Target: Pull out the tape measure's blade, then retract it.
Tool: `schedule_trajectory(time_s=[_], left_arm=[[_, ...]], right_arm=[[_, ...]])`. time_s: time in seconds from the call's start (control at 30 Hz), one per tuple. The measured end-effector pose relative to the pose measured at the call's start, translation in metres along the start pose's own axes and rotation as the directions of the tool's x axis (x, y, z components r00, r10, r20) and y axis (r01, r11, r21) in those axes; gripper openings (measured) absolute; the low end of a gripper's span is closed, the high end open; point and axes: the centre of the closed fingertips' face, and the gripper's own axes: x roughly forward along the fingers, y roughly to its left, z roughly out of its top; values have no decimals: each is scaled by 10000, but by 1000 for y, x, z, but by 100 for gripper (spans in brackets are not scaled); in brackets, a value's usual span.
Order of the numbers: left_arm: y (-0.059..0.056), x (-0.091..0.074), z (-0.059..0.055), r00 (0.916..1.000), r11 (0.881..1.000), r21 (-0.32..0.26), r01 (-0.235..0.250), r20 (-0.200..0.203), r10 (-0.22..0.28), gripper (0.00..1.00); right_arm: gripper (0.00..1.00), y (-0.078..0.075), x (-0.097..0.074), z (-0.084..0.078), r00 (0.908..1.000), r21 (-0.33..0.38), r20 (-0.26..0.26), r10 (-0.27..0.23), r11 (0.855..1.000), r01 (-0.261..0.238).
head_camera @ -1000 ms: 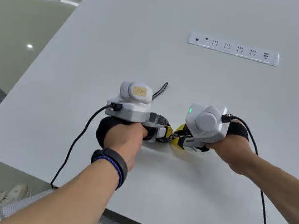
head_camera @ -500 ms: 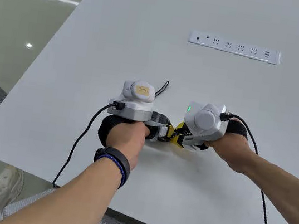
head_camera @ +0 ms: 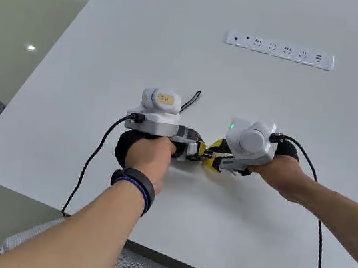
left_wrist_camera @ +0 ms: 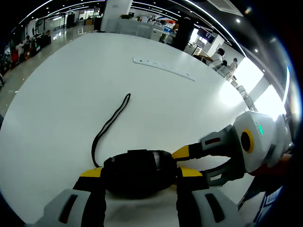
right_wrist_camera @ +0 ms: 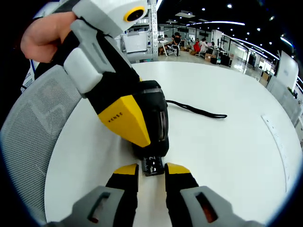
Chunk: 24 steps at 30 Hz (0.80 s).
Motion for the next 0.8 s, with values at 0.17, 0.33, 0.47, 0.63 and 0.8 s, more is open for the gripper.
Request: schedule_trajectory(time_s=[0.17, 0.33, 0.47, 0.63, 0.8], left_arm=[[0, -1, 0, 10000, 10000, 2, 43, 10, -43, 57], [0, -2, -1, 9999, 9999, 18, 139, 49, -139, 57], [0, -2, -1, 9997, 9997, 70, 230, 24, -230, 57], [0, 0, 0, 9996, 9996, 54, 284, -22, -284, 56], [0, -2, 1, 9995, 9993, -192, 317, 56, -316, 55]], right_arm=[[22, -5, -3, -2, 9999, 197, 94, -113, 9997, 111], [15, -5, 0, -2, 9995, 278, 230, -226, 9994, 220], [15, -6, 1, -2, 9994, 464, 269, -235, 9987, 222], [14, -6, 5, 1, 9997, 502, 154, -211, 9985, 203], [13, -7, 7, 2, 9996, 600, 86, -262, 9979, 256]])
